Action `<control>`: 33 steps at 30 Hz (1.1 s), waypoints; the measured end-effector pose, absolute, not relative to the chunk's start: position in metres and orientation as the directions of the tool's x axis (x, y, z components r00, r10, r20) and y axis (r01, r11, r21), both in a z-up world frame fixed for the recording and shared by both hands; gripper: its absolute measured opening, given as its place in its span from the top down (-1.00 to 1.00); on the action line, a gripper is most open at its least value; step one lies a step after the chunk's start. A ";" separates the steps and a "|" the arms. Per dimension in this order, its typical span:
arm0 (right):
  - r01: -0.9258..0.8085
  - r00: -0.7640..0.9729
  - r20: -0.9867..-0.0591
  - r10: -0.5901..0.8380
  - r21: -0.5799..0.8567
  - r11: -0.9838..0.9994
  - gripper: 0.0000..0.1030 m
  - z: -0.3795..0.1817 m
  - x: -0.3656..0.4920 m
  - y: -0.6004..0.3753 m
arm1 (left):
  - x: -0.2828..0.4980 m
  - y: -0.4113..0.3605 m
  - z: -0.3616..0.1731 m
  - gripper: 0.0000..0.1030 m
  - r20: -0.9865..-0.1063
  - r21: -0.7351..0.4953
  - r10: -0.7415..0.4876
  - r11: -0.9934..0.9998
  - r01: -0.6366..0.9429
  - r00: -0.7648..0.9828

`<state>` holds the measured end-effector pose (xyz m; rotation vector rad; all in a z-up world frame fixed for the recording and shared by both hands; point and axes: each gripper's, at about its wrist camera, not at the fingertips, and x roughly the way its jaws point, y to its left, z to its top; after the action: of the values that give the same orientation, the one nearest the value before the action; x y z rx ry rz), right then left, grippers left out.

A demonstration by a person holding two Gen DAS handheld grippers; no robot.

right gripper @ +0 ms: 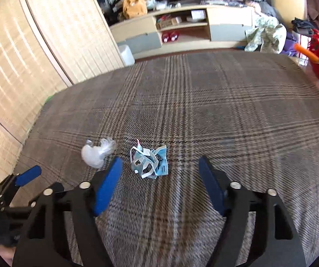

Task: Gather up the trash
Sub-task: 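Grasp the blue mask with the right tool while the left tool grasps the clear plastic bag, then carry the plastic bag and blue mask down over the trash bin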

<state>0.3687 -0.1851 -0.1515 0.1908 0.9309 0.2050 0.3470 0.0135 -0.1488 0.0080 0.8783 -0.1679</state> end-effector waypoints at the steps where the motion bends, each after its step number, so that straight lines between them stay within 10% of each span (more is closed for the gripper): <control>1: -0.096 0.574 -0.777 0.256 0.247 0.964 -0.28 -0.156 0.372 -0.184 | 0.350 0.012 -0.152 -0.62 -0.769 -0.060 -0.145 0.986 0.154 0.622; 11: -0.117 0.586 -0.778 0.227 0.196 0.974 0.67 -0.169 0.383 -0.174 | 0.380 0.003 -0.175 -0.62 -0.781 -0.063 -0.150 0.985 0.162 0.606; 18: -0.102 0.621 -0.754 0.215 0.194 0.976 0.71 -0.153 0.381 -0.197 | 0.402 -0.013 -0.180 -0.56 -0.775 -0.061 -0.164 0.981 0.187 0.610; 27: -0.095 0.633 -0.747 0.201 0.184 0.978 0.71 -0.150 0.368 -0.215 | 0.405 -0.025 -0.187 0.29 -0.786 -0.069 -0.193 0.971 0.227 0.587; 33: -0.093 0.648 -0.734 0.204 0.190 0.977 0.71 -0.137 0.345 -0.219 | 0.380 -0.021 -0.171 0.39 -0.782 -0.056 -0.185 0.972 0.228 0.596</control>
<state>0.3451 -0.2195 -0.1367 0.1398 0.8499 0.1698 0.3802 -0.0209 -0.1709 0.0513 0.9016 -0.2394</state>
